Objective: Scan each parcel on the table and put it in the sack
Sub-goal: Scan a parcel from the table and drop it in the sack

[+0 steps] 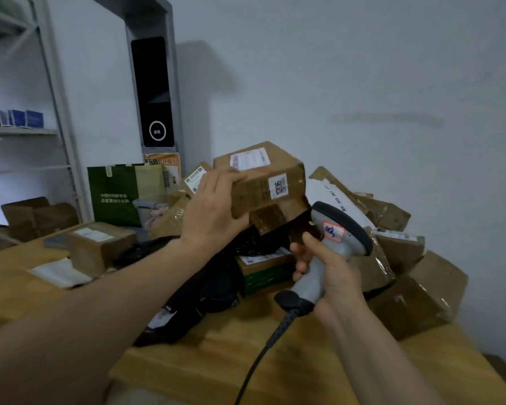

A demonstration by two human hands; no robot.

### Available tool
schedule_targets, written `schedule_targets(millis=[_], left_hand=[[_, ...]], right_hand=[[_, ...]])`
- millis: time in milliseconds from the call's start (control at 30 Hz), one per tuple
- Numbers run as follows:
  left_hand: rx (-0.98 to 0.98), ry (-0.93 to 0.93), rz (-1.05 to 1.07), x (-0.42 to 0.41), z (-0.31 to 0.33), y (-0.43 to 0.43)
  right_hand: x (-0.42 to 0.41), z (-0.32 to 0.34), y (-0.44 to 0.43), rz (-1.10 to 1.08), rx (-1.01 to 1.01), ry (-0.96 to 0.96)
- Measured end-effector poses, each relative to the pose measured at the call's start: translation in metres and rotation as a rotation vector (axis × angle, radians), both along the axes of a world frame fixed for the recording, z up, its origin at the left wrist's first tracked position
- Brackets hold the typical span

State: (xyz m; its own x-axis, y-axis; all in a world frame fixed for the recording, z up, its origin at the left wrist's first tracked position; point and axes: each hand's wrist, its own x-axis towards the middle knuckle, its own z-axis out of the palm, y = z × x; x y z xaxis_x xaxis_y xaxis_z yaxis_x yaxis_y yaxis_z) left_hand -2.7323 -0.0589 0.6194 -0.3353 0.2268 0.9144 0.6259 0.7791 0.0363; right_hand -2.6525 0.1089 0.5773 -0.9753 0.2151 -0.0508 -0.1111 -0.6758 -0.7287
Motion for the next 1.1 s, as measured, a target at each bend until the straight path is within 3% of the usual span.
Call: schedule_targets(millis=[233,400,467,567,633,833,1100], left_hand=[[-0.176,0.034,-0.047,0.1,-0.081,-0.074],[-0.194,-0.13,-0.058,0.153,-0.11,-0.107],[0.038,-0.424,-0.046,0.168,-0.122,-0.116],[0.983,-1.088,-0.347,0.192,-0.12,-0.115],[1.364,-1.3,-0.495,0.201,-0.114,-0.116],[1.585,-1.135,-0.389,0.212,-0.102,-0.165],[1.28,-0.928,0.092,0.224,-0.104,-0.263]], right_hand=[[0.062,-0.013,-0.028,0.019,0.135,-0.121],[0.098,-0.039,-0.061,0.088,0.158,-0.202],[0.106,-0.05,-0.076,0.082,0.133,-0.205],[0.114,-0.065,-0.1,0.074,0.109,-0.185],[0.118,-0.072,-0.115,0.084,0.112,-0.181],[0.126,-0.082,-0.148,0.097,0.347,-0.193],[0.147,-0.081,-0.189,0.43,0.787,0.025]])
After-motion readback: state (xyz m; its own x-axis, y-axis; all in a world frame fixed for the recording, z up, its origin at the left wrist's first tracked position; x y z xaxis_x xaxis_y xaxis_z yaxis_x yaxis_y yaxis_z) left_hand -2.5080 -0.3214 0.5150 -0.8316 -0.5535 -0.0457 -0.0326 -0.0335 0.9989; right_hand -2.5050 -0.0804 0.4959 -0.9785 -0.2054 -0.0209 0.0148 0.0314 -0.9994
